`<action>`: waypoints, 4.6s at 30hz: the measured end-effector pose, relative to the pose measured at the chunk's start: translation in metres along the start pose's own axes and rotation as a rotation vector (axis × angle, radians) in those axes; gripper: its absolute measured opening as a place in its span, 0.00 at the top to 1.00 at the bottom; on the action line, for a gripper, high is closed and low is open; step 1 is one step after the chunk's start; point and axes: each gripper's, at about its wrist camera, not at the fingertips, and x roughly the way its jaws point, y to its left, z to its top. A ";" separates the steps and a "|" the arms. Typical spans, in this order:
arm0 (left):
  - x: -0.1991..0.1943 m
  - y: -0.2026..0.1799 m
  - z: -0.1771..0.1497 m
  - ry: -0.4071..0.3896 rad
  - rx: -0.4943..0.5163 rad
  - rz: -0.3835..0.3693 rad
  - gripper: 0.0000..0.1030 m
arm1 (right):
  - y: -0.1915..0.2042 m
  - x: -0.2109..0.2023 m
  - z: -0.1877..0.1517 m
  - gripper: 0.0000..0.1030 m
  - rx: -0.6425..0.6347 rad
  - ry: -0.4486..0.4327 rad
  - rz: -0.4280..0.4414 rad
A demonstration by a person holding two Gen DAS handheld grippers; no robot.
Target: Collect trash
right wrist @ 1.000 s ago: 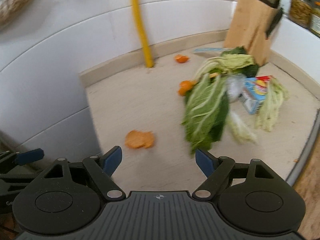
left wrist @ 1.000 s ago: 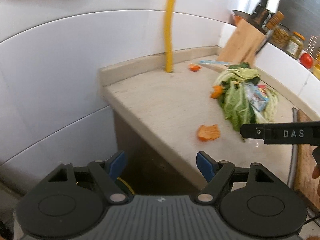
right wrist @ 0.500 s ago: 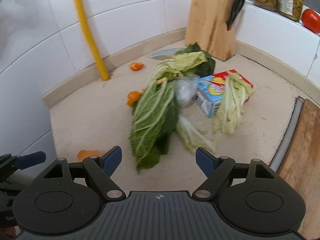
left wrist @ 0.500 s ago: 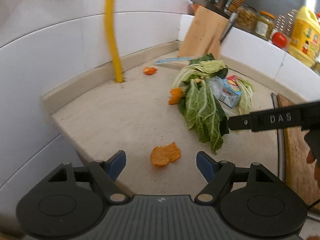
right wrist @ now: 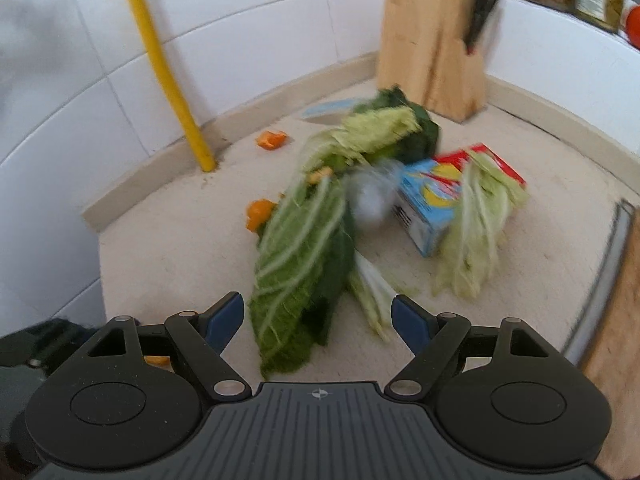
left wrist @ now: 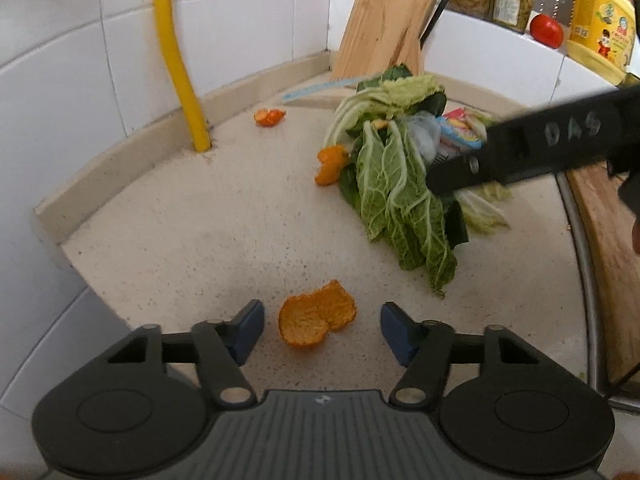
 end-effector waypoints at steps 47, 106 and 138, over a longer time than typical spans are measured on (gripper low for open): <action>-0.003 0.009 -0.006 -0.032 -0.102 0.043 0.83 | 0.046 0.070 0.046 0.74 -0.281 0.062 0.232; -0.025 0.011 -0.027 -0.035 -0.150 0.024 0.91 | 0.064 0.042 -0.020 0.54 -0.297 0.115 0.231; -0.095 0.063 -0.061 -0.131 -0.340 0.164 0.92 | 0.109 0.022 -0.008 0.79 -0.202 0.110 0.443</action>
